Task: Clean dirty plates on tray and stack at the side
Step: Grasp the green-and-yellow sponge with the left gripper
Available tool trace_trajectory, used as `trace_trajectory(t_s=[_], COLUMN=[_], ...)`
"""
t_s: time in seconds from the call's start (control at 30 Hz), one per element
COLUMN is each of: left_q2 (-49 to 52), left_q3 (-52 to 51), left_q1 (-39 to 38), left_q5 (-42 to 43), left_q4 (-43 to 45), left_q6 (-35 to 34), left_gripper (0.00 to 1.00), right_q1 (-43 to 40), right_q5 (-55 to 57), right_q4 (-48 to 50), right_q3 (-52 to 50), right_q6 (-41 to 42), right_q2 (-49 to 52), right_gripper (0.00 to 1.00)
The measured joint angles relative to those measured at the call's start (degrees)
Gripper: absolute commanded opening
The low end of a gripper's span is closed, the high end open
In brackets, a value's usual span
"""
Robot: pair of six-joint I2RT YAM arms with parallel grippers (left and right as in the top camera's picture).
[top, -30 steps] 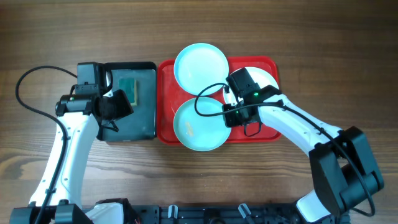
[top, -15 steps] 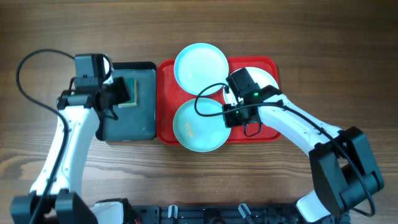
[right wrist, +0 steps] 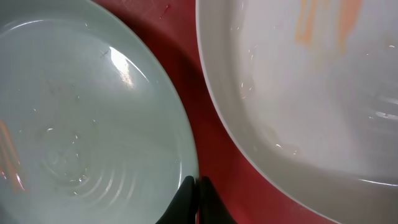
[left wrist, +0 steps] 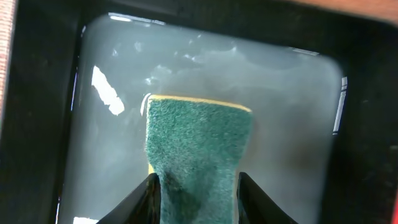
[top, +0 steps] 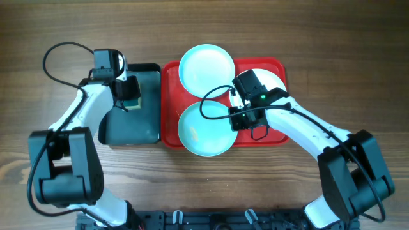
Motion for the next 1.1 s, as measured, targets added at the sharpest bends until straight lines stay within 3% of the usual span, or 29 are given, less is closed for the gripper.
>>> trace_trajectory(t_s=[0.2,0.67,0.7,0.8,0.87,1.1], left_q2=[2.03,2.16,2.43,3.52,3.96,4.02], left_q3=[0.0,-0.26,-0.26,-0.26,-0.26,-0.26], left_q1=[0.0,0.0,0.0,0.0,0.0,-0.09], left_q5=[-1.27,-1.51,-1.51,-1.49,-1.42,-0.15], left_q4=[0.11,-0.61,-0.44,-0.17,0.0,0.15], left_q6=[1.55,2.12,2.12,2.36,2.27,2.34], left_gripper=[0.33,0.37,0.36,0.13,0.05,0.04], right_q1=[0.0,0.0,0.0,0.0,0.0,0.0], right_q5=[0.0,0.0,0.0,0.0,0.0,0.0], right_q4=[0.2,0.26,0.28,0.5,0.79,1.27], right_q3=[0.0,0.0,0.0,0.0,0.0,0.0], right_q6=[0.0,0.0,0.0,0.0,0.0,0.0], right_q2=[0.0,0.0,0.0,0.0,0.0,0.0], right_gripper=[0.04,0.04,0.04,0.04,0.04,0.04])
